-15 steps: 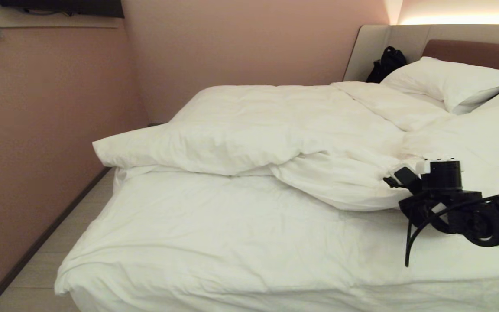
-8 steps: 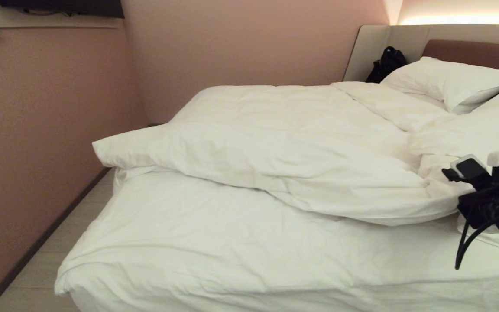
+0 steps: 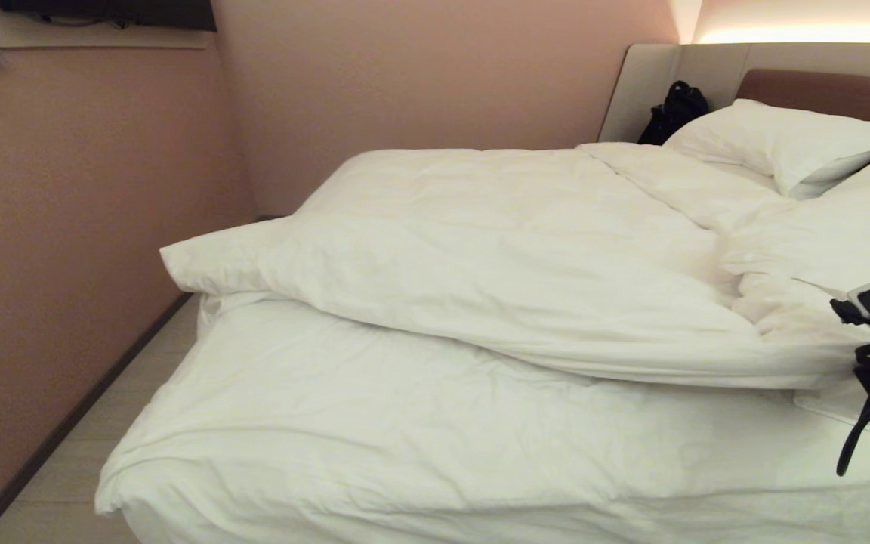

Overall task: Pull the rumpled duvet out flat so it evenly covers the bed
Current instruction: Flatten the corners of the folded blanket

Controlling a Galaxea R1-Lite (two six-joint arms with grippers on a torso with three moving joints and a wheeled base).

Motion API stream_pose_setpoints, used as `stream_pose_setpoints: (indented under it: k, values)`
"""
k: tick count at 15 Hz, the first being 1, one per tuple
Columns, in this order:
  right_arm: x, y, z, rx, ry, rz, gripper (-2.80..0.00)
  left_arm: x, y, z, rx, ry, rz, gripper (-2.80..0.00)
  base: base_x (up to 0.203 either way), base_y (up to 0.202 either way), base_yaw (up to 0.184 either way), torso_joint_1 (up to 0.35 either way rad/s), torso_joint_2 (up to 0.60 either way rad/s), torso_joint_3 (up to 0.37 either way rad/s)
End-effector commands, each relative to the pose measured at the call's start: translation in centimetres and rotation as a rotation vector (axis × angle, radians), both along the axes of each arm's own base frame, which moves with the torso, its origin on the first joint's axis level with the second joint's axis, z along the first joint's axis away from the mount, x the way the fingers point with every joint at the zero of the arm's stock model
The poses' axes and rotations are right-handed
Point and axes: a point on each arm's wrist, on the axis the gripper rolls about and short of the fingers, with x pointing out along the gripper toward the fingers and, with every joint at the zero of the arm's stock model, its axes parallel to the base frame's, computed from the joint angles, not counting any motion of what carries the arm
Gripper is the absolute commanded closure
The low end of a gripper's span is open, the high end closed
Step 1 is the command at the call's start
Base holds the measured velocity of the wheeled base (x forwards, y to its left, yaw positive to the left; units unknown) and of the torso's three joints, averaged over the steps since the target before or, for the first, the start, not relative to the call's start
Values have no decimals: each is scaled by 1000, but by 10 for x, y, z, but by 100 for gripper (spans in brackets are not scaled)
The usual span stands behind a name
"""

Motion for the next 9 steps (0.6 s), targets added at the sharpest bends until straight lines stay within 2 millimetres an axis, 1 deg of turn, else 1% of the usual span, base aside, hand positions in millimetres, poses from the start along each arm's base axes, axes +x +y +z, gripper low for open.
stream_pose_setpoints:
  k: [1,3,9]
  values:
    - [1,-8,-3,0,7,-27,0,0,0,0,0,1,1,0,0,0,0,0,0,0]
    - [1,-9,-10,15,25,-22,0,0,0,0,0,1,1,0,0,0,0,0,0,0]
    - [0,-7,-19,56,47,29,0,0,0,0,0,0,1,0,0,0,0,0,0,0]
